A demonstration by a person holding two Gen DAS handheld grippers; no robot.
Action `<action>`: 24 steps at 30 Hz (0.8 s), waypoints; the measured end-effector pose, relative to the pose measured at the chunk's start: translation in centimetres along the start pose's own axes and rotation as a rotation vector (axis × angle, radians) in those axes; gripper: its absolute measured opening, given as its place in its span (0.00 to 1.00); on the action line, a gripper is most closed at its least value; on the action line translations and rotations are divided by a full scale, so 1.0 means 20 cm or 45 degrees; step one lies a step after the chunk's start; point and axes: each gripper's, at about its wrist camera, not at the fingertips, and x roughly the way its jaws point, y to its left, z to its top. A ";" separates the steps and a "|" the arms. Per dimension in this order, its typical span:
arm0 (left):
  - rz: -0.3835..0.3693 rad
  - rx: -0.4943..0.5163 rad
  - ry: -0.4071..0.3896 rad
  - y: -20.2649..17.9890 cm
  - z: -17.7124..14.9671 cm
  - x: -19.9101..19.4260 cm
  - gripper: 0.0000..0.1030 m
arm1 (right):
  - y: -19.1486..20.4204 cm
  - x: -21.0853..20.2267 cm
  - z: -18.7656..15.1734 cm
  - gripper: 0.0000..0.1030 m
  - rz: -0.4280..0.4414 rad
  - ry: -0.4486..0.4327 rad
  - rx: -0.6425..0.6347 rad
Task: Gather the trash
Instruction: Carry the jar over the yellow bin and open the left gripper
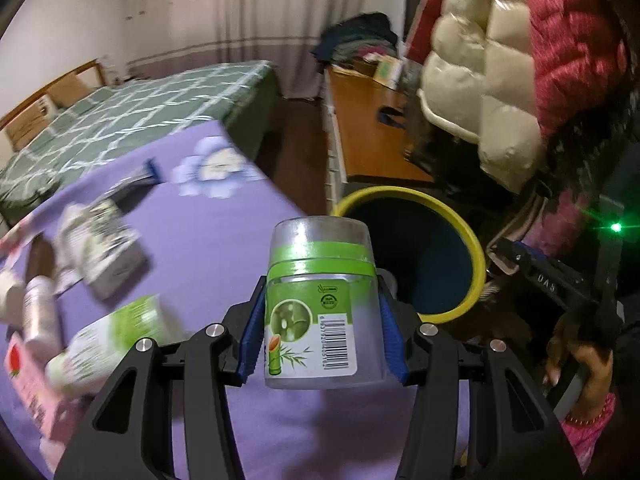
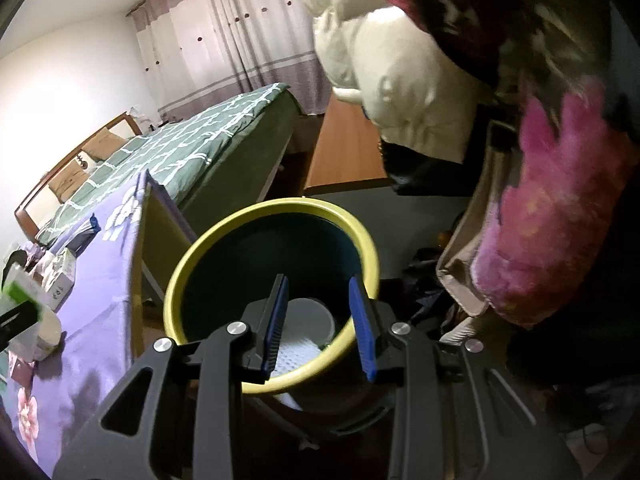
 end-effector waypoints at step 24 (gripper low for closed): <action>0.000 0.021 -0.007 -0.26 0.26 0.34 0.81 | -0.18 0.08 -0.02 0.35 0.007 0.051 0.091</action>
